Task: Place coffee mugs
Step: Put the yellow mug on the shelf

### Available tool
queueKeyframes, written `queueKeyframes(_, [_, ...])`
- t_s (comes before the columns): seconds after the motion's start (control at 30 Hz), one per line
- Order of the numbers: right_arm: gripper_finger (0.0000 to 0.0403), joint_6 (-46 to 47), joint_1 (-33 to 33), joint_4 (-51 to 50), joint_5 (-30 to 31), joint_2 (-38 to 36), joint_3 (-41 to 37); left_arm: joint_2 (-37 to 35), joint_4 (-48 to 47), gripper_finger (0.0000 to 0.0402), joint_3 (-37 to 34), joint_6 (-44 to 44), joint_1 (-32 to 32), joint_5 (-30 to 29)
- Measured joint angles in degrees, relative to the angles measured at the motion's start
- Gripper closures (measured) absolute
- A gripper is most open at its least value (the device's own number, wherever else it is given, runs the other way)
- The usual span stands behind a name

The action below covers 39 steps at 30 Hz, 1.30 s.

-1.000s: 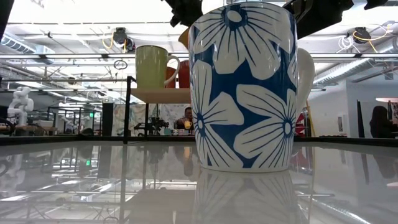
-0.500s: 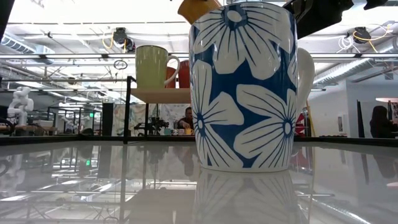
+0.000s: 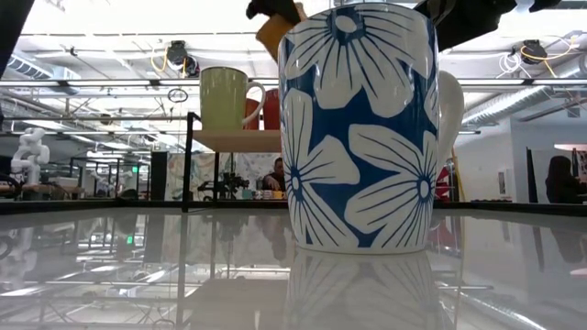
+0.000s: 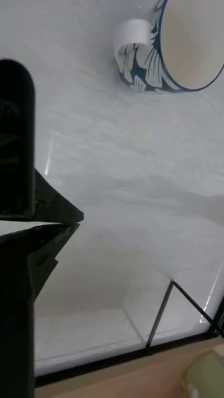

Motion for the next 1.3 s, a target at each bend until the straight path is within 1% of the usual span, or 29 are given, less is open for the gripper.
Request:
queueKeyframes(0.13, [0.0403, -0.02, 0.0, 0.26, -0.2, 0.01, 0.0, 2.79, -2.53, 0.0377, -0.01, -0.52, -0.78, 0.09])
queueKeyframes(0.4, [0.0403, -0.02, 0.02, 0.04, -0.23, 0.01, 0.02, 8.0, -4.65, 0.0376, -0.01, -0.86, -1.49, 0.04])
queueKeyframes(0.57, [0.0403, 0.0, 0.04, -0.16, -0.29, 0.01, 0.01, 10.36, -6.97, 0.0358, -0.03, -0.85, -0.99, -0.17])
queueKeyframes(1.0, [0.0403, 1.27, 0.07, -0.53, -0.43, 0.01, 0.02, 10.57, -9.83, 0.035, -0.05, -0.25, -0.6, -0.27])
queueKeyframes(1.3, [0.0403, 1.49, 0.07, -0.54, -0.43, 0.01, 0.02, 10.57, -10.04, 0.0348, -0.05, 0.79, -0.53, -0.3])
